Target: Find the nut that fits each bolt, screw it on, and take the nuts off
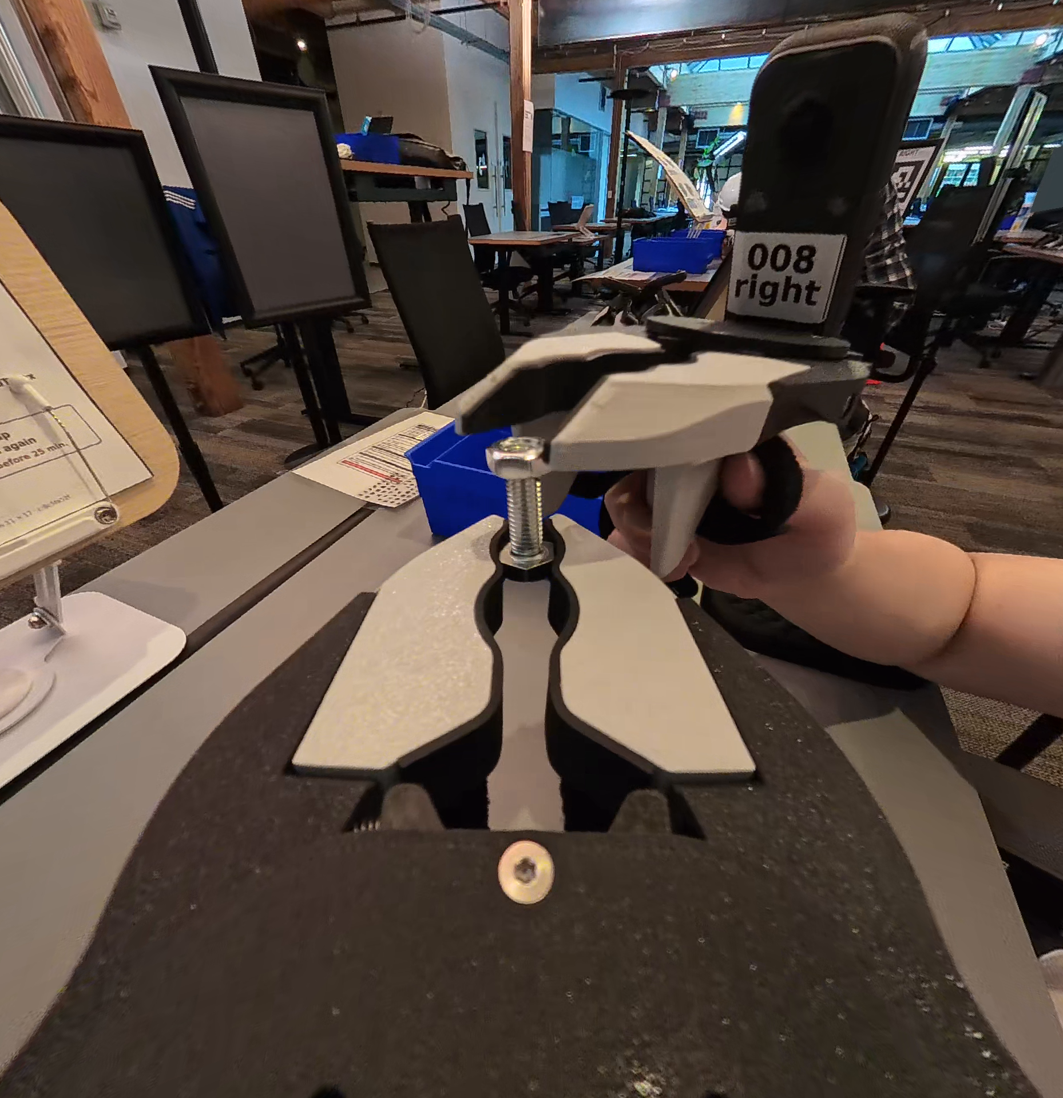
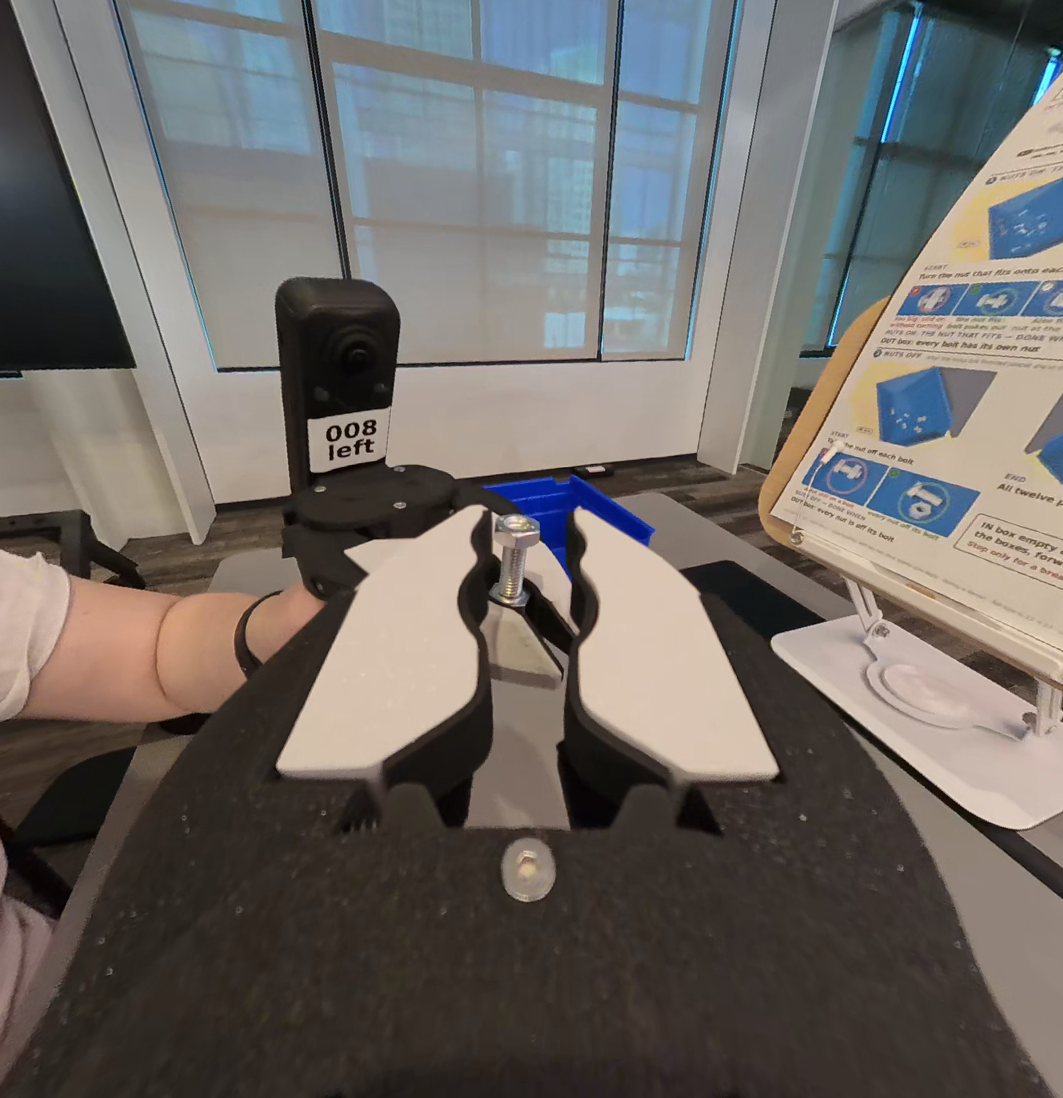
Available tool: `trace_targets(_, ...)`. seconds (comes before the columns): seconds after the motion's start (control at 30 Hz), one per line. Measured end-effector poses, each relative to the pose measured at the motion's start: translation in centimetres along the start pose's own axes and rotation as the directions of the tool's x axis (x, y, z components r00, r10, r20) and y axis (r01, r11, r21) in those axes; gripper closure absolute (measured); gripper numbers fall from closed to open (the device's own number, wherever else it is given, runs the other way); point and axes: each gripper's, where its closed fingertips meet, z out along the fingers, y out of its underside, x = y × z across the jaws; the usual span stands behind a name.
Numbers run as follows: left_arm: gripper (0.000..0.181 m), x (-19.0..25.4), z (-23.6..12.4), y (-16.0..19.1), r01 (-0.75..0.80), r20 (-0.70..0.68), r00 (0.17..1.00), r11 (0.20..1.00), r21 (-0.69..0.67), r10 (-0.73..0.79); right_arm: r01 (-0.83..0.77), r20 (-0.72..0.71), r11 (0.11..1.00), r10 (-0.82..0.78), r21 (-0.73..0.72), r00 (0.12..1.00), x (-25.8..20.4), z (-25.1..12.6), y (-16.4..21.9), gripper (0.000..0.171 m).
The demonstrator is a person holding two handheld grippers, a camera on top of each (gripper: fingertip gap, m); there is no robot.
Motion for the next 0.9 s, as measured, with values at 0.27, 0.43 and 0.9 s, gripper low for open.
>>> trace_targets(0.27,0.172,1.8,-0.3,-0.3,0.033,-0.161,0.986,0.999,-0.018,-0.035,-0.035,0.155,0.999,0.041,-0.038,0.987,-1.3,-0.4,-0.4,0.158)
trace_targets(0.43,0.172,6.4,-1.4,-0.8,0.118,-0.479,0.866,0.990,-0.075,-0.139,-0.196,0.499,0.974,0.226,-0.112,0.837,-4.1,-2.3,-1.0,0.158)
trace_targets(0.9,0.172,15.4,-4.3,-0.8,0.208,-0.860,0.455,0.966,-0.152,-0.233,-0.253,0.913,0.966,0.144,-0.047,0.381,-10.8,-6.8,-1.3,0.157)
